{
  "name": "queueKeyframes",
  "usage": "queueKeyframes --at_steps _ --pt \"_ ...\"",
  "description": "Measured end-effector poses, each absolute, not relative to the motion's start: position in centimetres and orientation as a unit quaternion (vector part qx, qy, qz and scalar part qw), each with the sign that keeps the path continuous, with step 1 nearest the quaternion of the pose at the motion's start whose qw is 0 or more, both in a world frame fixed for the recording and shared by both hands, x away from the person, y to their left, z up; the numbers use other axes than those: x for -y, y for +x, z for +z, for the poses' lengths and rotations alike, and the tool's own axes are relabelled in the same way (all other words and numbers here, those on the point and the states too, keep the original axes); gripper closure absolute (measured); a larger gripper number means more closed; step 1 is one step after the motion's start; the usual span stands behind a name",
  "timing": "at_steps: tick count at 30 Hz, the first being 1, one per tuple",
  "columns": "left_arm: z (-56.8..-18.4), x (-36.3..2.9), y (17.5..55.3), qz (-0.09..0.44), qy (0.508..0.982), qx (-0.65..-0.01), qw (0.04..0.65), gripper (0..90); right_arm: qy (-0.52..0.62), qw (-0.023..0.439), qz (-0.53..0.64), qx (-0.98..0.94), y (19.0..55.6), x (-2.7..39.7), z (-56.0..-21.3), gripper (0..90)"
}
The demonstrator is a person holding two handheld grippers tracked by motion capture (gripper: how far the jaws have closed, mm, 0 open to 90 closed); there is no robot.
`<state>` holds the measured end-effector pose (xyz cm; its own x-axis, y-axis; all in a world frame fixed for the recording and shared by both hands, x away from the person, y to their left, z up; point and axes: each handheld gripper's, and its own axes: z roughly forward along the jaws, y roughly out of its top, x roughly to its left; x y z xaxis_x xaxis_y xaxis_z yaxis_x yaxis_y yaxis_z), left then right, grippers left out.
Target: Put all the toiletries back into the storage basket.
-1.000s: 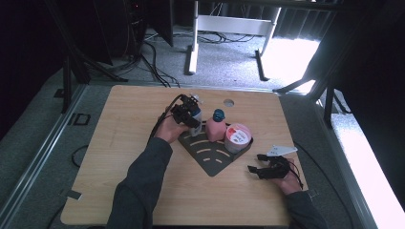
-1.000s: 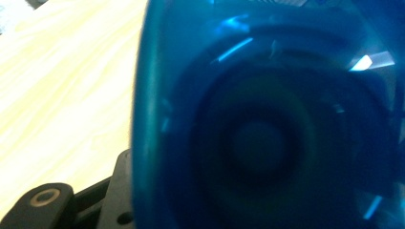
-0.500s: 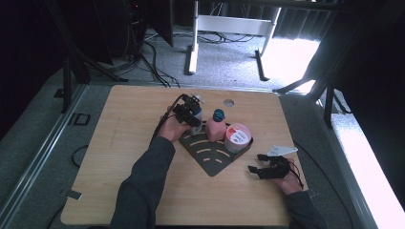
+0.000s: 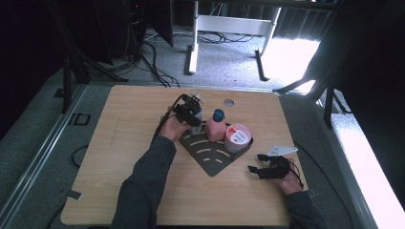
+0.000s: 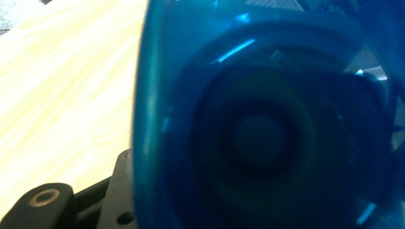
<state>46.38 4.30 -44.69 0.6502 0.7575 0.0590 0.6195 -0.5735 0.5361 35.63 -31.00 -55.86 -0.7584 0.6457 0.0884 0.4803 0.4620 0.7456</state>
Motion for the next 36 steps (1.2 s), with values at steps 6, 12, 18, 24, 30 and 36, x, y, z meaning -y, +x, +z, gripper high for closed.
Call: queueKeyframes --at_steps 6,12,18,24,30,36 --pt "-44.9 -4.0 46.6 0.139 0.878 -0.390 0.241 55.0 0.332 0.104 0.398 -0.849 35.6 31.0 -55.8 27.0" --pt "-45.1 -3.6 46.7 0.140 0.877 -0.391 0.240 55.0 0.332 0.104 0.398 -0.849 35.6 31.0 -55.8 27.0" --pt "-45.3 -3.4 46.9 0.137 0.876 -0.394 0.243 55.0 0.332 0.104 0.399 -0.848 35.6 31.1 -55.9 27.0" --pt "-45.5 -3.2 47.1 0.134 0.877 -0.393 0.243 55.0 0.332 0.104 0.399 -0.848 35.6 31.1 -55.9 27.0" --pt "-45.8 -3.0 47.2 0.133 0.877 -0.393 0.242 54.9 0.332 0.105 0.398 -0.849 35.6 31.1 -55.9 27.0" --pt "-45.9 -2.8 47.3 0.133 0.875 -0.394 0.246 54.9 0.332 0.104 0.399 -0.848 35.6 31.1 -55.9 27.0"
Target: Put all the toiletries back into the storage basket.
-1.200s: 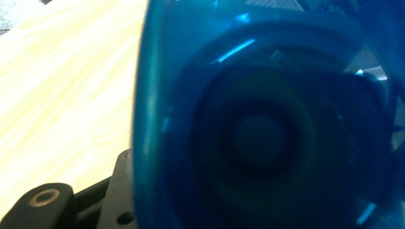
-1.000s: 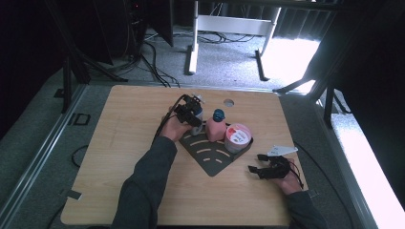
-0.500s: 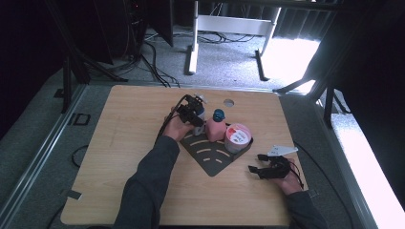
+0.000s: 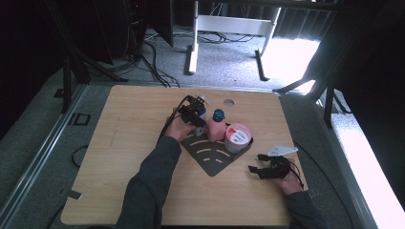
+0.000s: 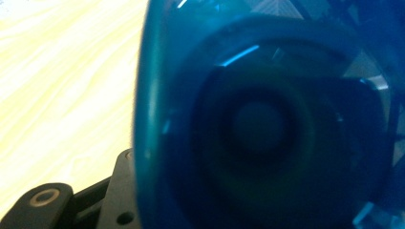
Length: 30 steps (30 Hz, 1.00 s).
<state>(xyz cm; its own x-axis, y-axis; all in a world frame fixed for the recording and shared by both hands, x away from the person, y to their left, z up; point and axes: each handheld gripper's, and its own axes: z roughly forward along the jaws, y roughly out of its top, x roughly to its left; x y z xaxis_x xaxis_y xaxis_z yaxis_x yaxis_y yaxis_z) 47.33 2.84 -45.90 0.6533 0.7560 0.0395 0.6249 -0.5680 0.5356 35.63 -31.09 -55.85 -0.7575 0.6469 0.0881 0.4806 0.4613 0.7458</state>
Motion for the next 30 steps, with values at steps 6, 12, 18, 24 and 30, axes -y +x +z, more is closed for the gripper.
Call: queueKeyframes --at_steps 6,12,18,24,30 --pt "-45.99 -2.96 47.41 0.130 0.874 -0.396 0.250 54.5 0.332 0.105 0.397 -0.849 35.60 31.07 -55.85 27.0" --pt "-46.12 -2.89 47.51 0.134 0.872 -0.395 0.256 52.4 0.332 0.104 0.398 -0.849 35.62 31.08 -55.85 27.0" --pt "-46.13 -2.95 47.48 0.137 0.871 -0.396 0.254 48.5 0.332 0.104 0.399 -0.848 35.63 31.09 -55.85 27.0" --pt "-45.96 -3.27 47.37 0.129 0.866 -0.403 0.267 47.3 0.331 0.106 0.397 -0.849 35.59 31.05 -55.85 27.0" --pt "-45.77 -3.27 47.16 0.128 0.867 -0.397 0.271 46.7 0.331 0.107 0.396 -0.850 35.58 31.03 -55.85 27.0"
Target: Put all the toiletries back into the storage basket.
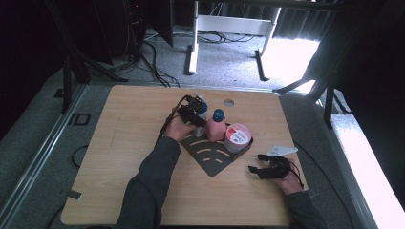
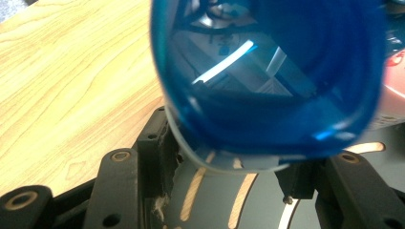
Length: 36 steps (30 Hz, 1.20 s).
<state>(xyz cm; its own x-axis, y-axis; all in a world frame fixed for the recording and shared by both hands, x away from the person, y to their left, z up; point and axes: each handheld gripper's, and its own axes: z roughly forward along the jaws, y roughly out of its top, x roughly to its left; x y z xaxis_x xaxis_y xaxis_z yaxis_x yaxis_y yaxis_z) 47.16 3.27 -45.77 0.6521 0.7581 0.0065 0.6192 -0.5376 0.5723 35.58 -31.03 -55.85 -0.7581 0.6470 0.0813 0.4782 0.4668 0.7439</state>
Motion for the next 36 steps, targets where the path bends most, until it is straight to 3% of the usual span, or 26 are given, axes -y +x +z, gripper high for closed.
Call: queueKeyframes --at_steps 36 --pt "-44.1 -6.2 45.1 0.142 0.871 -0.392 0.260 45.0 0.331 0.107 0.396 -0.850 35.6 31.0 -55.9 26.9"
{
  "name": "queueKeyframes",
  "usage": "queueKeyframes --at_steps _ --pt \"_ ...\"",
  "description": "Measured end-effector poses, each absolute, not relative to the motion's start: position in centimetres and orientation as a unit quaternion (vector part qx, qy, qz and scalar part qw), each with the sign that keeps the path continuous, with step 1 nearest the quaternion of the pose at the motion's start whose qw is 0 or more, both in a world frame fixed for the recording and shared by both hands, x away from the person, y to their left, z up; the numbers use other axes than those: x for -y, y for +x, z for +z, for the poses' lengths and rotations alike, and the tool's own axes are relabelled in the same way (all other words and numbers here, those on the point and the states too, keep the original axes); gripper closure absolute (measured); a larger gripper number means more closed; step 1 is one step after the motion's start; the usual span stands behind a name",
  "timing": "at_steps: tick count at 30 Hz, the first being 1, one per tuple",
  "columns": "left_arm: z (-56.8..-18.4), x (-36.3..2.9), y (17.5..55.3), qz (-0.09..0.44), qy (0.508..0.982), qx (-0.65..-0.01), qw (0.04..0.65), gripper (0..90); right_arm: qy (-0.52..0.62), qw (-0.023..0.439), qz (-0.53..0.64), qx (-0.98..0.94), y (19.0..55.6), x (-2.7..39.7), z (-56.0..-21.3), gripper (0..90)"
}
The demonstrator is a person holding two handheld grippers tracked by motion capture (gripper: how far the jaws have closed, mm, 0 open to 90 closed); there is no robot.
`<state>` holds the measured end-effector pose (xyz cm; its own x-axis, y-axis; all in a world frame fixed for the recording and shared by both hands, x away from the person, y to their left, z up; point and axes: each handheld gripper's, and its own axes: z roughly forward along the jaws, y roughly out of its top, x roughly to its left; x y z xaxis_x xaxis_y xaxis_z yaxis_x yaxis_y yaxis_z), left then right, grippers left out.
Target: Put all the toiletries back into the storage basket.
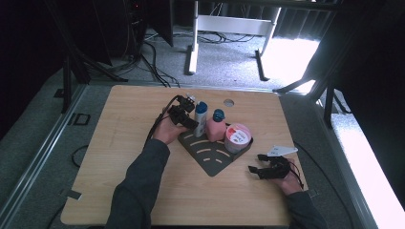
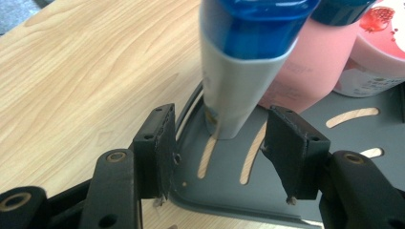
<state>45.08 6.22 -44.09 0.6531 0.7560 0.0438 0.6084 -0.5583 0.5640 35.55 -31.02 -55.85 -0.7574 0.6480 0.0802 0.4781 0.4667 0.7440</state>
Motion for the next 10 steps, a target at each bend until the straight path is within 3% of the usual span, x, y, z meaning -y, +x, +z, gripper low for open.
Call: queueKeyframes --at_steps 10 --pt "-44.6 -8.0 44.7 0.142 0.865 -0.405 0.260 45.0 0.331 0.107 0.396 -0.850 35.6 31.0 -55.9 26.9"
